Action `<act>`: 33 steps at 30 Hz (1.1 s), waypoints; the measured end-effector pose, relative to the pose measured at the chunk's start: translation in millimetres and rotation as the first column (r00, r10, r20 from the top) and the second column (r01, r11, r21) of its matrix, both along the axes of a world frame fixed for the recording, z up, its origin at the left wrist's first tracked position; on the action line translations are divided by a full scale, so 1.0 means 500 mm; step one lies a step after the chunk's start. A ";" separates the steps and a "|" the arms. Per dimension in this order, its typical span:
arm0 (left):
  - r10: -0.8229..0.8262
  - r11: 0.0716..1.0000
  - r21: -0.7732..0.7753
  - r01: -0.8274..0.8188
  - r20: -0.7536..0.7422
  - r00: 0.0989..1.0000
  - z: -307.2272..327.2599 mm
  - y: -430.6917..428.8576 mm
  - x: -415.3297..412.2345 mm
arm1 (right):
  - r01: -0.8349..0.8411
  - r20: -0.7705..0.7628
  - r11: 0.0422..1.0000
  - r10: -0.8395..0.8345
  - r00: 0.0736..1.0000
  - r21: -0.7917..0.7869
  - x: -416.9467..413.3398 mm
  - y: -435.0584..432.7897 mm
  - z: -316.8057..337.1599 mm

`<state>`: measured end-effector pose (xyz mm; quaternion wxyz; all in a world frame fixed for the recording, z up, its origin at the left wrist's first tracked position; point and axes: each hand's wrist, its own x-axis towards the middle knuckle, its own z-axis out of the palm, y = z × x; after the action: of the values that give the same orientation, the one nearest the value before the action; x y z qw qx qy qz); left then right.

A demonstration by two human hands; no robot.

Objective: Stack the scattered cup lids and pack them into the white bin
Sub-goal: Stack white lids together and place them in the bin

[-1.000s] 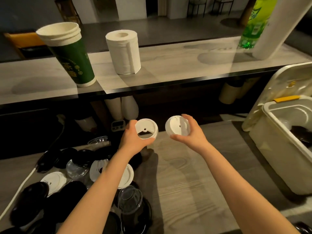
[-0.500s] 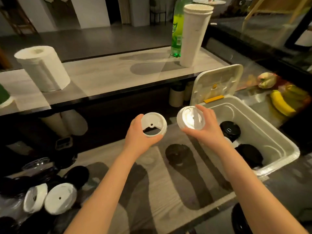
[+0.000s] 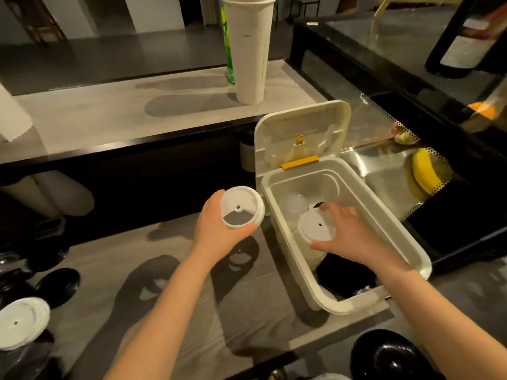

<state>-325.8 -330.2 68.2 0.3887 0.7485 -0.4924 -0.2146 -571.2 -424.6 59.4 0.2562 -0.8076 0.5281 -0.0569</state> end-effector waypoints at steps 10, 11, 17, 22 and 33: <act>0.012 0.999 -0.035 -0.012 0.017 1.000 0.004 -0.013 -0.036 | -0.319 -0.400 0.947 0.308 0.863 0.041 0.039 -0.005 -0.061; 0.004 0.999 -0.036 -0.003 0.012 1.000 0.004 -0.015 -0.039 | -0.329 -0.400 0.944 0.316 0.860 0.038 0.038 -0.007 -0.063; -0.056 0.998 -0.033 0.056 0.014 0.998 0.012 -0.033 -0.061 | -0.362 -0.428 0.932 0.340 0.838 0.032 0.024 -0.025 -0.064; -0.114 0.993 0.009 0.114 0.031 0.993 0.016 -0.047 -0.081 | -0.361 -0.425 0.929 0.359 0.831 0.080 0.018 -0.033 -0.069; -0.278 0.957 0.169 0.237 0.293 0.915 0.024 -0.088 -0.157 | -0.064 0.517 0.987 -0.020 0.855 0.145 0.018 -0.065 0.045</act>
<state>-404.4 -374.1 80.4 0.2244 0.7252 -0.6272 -0.1740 -562.2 -457.2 81.8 0.4520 -0.7458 0.4334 -0.2270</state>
